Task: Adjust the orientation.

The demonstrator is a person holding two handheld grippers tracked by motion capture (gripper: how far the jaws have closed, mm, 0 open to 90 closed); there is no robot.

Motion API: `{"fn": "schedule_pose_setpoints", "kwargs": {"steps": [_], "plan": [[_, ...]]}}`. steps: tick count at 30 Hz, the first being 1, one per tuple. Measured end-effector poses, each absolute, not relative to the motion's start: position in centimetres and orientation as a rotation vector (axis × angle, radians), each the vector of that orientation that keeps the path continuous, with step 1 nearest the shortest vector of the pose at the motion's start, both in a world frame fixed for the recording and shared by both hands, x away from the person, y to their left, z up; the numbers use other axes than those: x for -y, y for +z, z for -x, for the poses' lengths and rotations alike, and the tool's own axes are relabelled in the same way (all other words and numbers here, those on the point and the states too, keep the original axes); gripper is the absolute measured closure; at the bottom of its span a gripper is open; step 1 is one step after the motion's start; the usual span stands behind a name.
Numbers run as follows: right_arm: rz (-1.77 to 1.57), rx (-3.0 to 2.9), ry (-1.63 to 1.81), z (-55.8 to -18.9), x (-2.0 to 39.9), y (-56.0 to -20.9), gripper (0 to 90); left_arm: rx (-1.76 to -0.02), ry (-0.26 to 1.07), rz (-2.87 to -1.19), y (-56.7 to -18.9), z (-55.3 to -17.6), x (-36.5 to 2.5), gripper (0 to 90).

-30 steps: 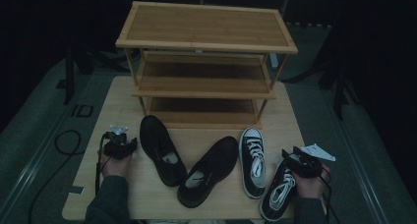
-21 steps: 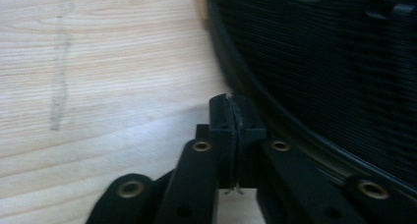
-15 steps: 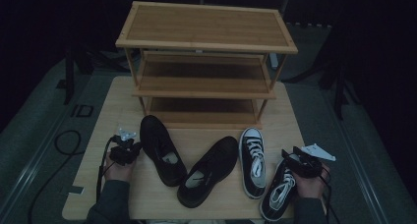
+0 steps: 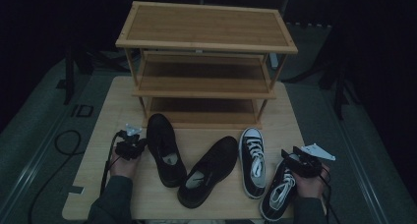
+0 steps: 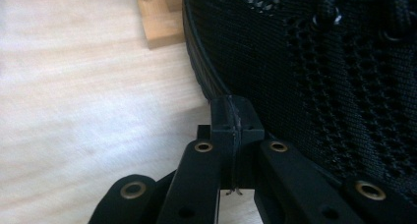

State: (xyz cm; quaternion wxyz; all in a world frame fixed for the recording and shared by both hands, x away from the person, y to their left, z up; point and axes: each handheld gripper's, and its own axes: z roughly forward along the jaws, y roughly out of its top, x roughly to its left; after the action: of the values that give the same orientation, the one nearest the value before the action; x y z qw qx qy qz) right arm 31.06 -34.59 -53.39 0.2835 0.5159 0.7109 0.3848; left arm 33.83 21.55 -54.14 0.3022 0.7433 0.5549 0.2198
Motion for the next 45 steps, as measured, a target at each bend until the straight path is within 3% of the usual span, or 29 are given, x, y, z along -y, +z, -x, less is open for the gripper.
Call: {"fn": "schedule_pose_setpoints", "kwargs": {"steps": [19, 30, 45], "plan": [[-1.395, -1.906, 1.049, -31.2, 34.8, -53.4, 46.4, -1.338, 0.526, -2.079, -51.3, -38.5, -17.1, 89.4], [-1.400, -1.911, 1.063, -31.3, 34.9, -53.5, 45.7, -1.296, 0.483, -2.024, -47.6, -35.6, -16.9, 65.3], [-1.403, -1.910, 1.070, -31.3, 34.9, -53.5, 45.2, -1.278, 0.423, -2.027, -44.1, -30.7, -15.9, 46.1]]}}
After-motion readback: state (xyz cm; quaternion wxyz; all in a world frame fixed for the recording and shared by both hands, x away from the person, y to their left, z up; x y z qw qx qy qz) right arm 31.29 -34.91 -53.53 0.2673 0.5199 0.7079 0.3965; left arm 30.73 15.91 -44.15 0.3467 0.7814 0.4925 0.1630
